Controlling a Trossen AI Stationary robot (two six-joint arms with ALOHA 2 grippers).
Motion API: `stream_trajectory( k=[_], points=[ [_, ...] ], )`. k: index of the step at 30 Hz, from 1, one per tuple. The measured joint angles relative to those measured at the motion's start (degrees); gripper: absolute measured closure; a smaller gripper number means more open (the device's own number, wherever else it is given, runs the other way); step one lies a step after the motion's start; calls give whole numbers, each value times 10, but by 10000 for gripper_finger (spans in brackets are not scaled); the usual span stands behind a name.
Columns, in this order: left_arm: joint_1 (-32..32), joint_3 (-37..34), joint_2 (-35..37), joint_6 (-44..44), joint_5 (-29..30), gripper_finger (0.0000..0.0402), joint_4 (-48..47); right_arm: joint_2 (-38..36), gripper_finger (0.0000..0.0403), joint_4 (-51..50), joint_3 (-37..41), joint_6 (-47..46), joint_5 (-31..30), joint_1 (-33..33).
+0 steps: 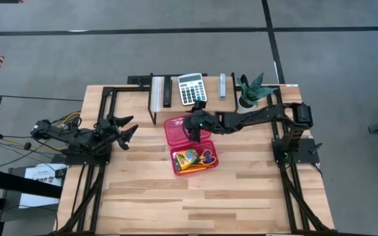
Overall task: Pack school essentials
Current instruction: Close the red supply box
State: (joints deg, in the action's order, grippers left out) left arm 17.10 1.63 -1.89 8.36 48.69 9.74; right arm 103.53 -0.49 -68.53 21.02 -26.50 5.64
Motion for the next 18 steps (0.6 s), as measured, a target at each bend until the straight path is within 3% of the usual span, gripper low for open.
stream_trajectory(
  k=[7,18],
  points=[
    [0,0,0,0,0,139,0,13,185,-22,1,0,9,2],
    [0,0,0,3,0,139,0,-10,353,-42,0,21,-52,-36]
  ],
)
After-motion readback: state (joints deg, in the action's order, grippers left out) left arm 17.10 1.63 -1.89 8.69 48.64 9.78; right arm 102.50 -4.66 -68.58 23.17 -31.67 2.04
